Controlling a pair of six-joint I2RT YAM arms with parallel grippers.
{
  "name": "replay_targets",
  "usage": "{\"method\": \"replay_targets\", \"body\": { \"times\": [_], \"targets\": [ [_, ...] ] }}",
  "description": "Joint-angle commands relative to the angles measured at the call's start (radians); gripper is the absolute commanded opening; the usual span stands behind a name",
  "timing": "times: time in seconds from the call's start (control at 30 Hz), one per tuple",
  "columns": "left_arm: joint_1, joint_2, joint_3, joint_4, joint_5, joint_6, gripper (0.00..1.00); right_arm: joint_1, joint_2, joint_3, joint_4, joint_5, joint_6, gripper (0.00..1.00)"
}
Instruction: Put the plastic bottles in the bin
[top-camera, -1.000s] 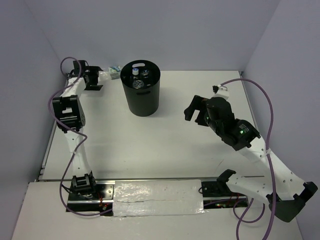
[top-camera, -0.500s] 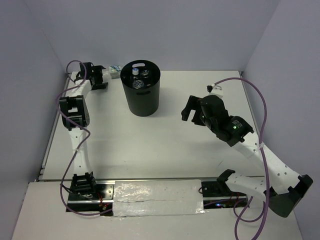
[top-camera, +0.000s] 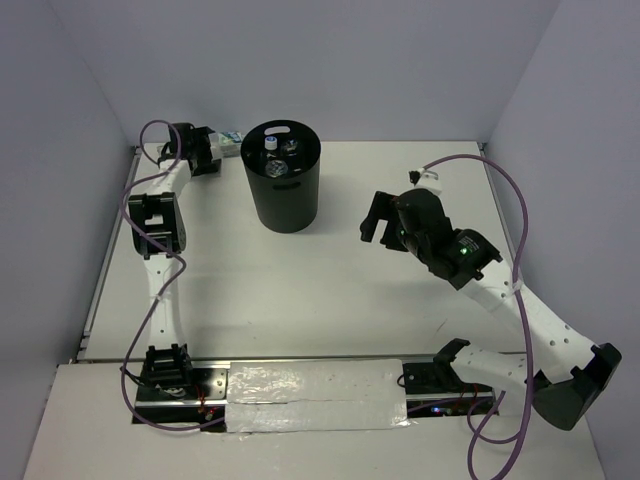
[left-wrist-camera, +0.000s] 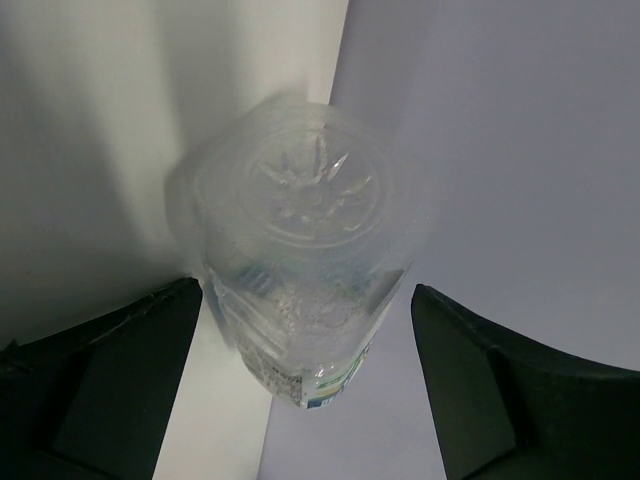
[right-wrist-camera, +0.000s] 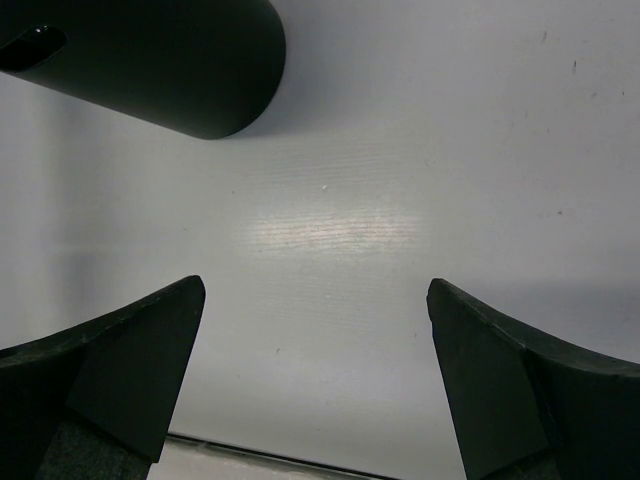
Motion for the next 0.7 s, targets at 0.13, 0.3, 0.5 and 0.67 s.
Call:
{"method": "replay_targets", "body": {
  "times": [0.13,0.3,0.5,0.67],
  "targets": [
    [-0.012,0.046,0.052,-0.006,-0.049,-0.024,0.97,-0.003,0.013,0.051,0.028,0.001,-0.002,1.0],
    [-0.012,0.0,-0.063,0.038,-0.045,0.0,0.74,-0.003,0.013,0.048,0.03,0.001,-0.003,1.0],
    [-0.009,-0.121,-0.19,0.066,-0.031,0.109,0.71,-0.003,0.011,0.046,0.034,-0.004,-0.002,1.0],
    [0.005,-0.354,-0.418,0.104,-0.08,0.322,0.69,0.0,-0.007,0.041,0.045,-0.007,-0.003,1.0]
  ]
}}
